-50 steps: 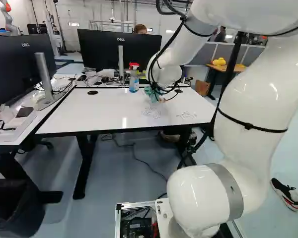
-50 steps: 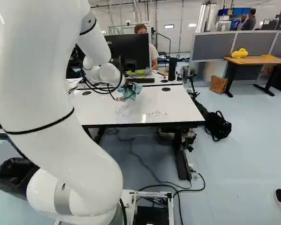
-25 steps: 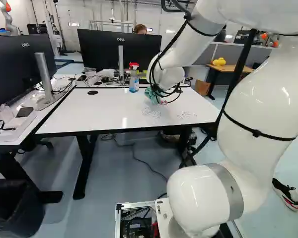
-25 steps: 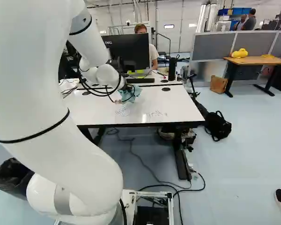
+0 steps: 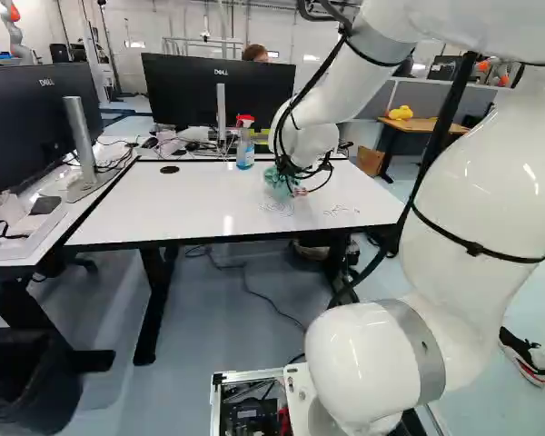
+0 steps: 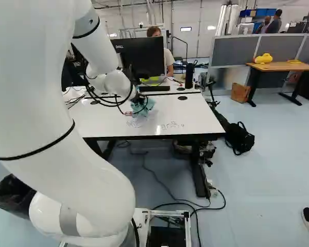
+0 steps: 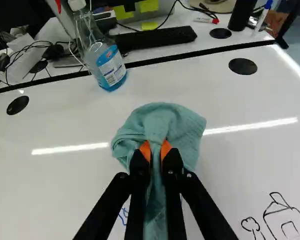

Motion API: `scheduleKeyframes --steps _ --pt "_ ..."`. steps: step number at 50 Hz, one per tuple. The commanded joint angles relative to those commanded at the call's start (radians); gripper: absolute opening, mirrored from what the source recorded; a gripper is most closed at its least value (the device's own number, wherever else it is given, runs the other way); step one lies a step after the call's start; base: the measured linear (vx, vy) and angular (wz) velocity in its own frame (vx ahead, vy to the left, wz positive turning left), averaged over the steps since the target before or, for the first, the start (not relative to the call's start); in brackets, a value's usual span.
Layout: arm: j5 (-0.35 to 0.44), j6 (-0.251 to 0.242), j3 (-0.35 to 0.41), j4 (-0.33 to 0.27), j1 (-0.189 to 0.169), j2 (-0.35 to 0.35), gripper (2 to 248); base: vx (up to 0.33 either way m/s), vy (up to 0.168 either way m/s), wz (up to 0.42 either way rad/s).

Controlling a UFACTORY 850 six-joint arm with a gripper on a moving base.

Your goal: Clean the table with the green towel

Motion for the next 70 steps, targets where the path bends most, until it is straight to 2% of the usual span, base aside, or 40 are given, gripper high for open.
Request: scheduleKeyframes --steps 70 --pt "-0.267 0.0 0.0 0.0 0.0 0.0 42 0.0 0.0 0.0"
